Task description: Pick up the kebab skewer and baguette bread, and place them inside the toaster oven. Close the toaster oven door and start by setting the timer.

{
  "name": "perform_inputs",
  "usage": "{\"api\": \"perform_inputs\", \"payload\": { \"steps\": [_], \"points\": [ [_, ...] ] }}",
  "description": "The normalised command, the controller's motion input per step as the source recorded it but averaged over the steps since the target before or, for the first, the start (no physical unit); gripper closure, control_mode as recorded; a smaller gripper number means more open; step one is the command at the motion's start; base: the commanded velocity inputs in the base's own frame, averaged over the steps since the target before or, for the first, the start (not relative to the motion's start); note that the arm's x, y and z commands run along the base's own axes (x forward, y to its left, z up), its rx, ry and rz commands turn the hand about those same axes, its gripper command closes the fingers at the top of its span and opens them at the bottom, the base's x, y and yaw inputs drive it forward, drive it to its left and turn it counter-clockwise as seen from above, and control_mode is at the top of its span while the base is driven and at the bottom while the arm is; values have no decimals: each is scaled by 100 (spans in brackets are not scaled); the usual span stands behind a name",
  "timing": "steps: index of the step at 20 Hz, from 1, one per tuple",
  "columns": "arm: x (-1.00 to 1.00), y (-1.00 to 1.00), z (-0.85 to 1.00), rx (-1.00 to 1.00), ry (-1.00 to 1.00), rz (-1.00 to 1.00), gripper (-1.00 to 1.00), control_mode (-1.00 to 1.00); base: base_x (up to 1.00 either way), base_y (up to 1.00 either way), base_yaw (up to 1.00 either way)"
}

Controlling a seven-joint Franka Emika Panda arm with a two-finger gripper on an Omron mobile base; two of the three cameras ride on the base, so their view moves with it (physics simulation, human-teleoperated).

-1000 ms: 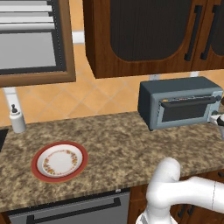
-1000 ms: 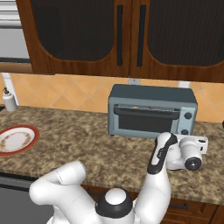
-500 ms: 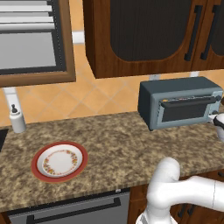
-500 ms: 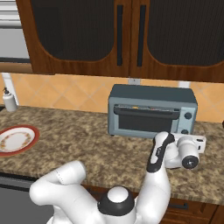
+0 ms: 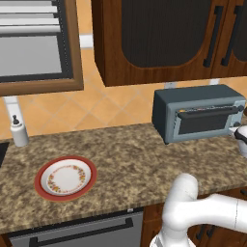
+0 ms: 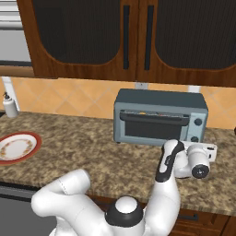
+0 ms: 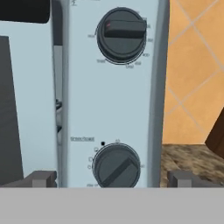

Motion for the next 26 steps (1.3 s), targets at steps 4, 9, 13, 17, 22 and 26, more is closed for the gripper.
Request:
{"api": "perform_inputs", "payload": {
  "steps": [4, 9, 13, 17, 22, 26],
  "points": [
    [15, -1, -4, 0, 0, 0, -100, -100, 0, 0, 0],
    [13, -1, 0, 0, 0, 0, -100, -100, 0, 0, 0],
    [11, 0, 0, 0, 0, 0, -100, -100, 0, 0, 0],
    [0, 0, 0, 0, 0, 0, -100, -100, 0, 0, 0],
    [0, 0, 0, 0, 0, 0, -100, -100, 0, 0, 0],
    [0, 0, 0, 0, 0, 0, -100, -100, 0, 0, 0]
  ]
}}
